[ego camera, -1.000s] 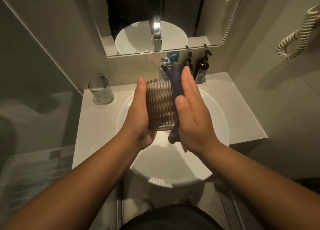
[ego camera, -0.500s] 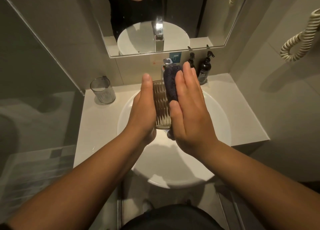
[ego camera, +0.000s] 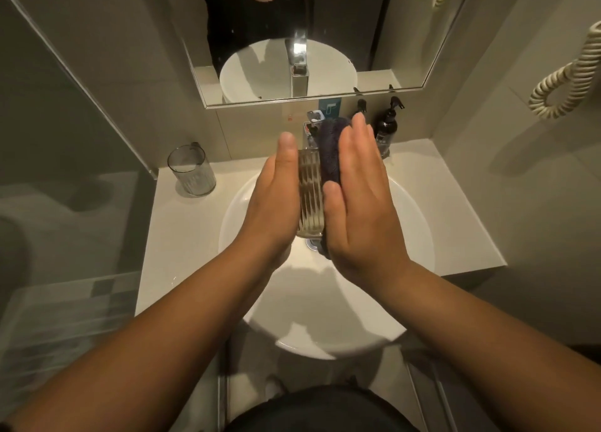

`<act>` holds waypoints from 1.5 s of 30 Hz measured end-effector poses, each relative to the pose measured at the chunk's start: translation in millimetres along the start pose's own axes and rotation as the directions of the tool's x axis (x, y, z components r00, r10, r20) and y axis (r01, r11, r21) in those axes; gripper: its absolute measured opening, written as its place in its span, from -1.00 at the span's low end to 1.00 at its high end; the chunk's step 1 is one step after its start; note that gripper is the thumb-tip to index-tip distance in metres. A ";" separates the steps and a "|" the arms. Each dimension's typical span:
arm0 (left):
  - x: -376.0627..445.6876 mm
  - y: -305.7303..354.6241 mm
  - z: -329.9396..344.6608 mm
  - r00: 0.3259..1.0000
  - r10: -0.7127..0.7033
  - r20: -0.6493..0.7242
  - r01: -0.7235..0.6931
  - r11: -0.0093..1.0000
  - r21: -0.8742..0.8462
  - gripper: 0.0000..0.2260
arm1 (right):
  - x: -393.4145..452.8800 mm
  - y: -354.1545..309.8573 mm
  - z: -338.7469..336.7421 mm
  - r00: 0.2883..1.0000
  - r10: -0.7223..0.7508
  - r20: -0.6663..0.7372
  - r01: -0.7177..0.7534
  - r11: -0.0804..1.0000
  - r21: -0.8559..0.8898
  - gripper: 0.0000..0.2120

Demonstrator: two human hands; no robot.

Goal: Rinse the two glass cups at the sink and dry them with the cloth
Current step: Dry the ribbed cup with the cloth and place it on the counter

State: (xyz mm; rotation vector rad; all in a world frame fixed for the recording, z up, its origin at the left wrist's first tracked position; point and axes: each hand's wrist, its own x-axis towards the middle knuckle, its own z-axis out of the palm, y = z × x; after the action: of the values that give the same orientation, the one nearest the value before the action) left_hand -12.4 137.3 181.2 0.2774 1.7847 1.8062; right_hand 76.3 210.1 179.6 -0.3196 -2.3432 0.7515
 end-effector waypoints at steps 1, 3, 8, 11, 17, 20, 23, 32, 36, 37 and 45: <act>-0.8 0.1 0.1 1.000 0.002 0.026 -0.001 1.000 -0.029 -0.32 | -1.5 -0.7 0.9 1.000 -0.027 0.002 0.027 0.999 -0.024 -0.48; -3.0 2.4 -1.4 0.999 -0.007 0.051 0.011 0.997 -0.080 -0.39 | -4.5 -1.7 1.9 0.998 -0.053 0.017 0.054 0.998 -0.028 -0.48; -3.6 -1.7 -11.2 0.970 -0.126 0.206 0.176 0.954 -0.244 -0.33 | -1.6 1.8 -4.4 0.992 0.103 0.075 -0.122 0.937 0.328 -0.49; -4.3 5.5 -10.7 0.961 -0.153 0.231 0.215 0.937 -0.276 -0.34 | 0.0 3.0 -6.6 0.984 0.161 0.079 -0.179 0.910 0.373 -0.49; -2.1 5.2 -5.5 0.995 -0.033 -0.094 0.029 0.999 -0.041 -0.49 | 3.1 -1.2 -3.6 0.999 0.021 0.034 -0.022 0.999 0.044 -0.49; -6.1 1.7 -4.3 0.999 -0.020 0.038 0.024 0.994 -0.103 -0.41 | 0.4 -6.6 -0.7 0.994 -0.104 0.039 0.106 0.992 -0.073 -0.49; -8.3 2.6 -5.4 0.997 -0.053 0.064 0.063 0.984 -0.166 -0.40 | -3.2 -4.2 2.5 0.995 -0.086 0.044 0.086 0.996 -0.001 -0.49; -3.6 -3.9 -15.8 0.982 -0.173 0.081 0.189 0.940 -0.285 -0.34 | -1.7 -0.1 -1.3 0.980 0.163 0.111 -0.191 0.923 0.333 -0.50; -7.2 0.7 -10.9 0.982 -0.085 -0.169 0.066 0.991 -0.119 -0.46 | -0.4 -3.8 -0.4 0.997 -0.003 0.078 -0.001 0.999 0.053 -0.49; -9.4 1.3 -9.9 0.988 -0.082 -0.133 0.063 0.988 -0.140 -0.42 | -0.6 -6.1 0.0 0.995 -0.070 0.071 0.071 0.997 -0.015 -0.49; -9.4 1.4 -10.8 0.991 -0.119 0.056 0.129 0.961 -0.245 -0.32 | -3.1 -2.7 -0.1 0.995 -0.002 0.096 -0.016 0.981 0.195 -0.50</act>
State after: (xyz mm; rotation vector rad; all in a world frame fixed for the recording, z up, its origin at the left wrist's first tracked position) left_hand -10.9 123.3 184.0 0.0991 1.4934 1.8950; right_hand 78.6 206.7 179.7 -0.2101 -2.3337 1.0118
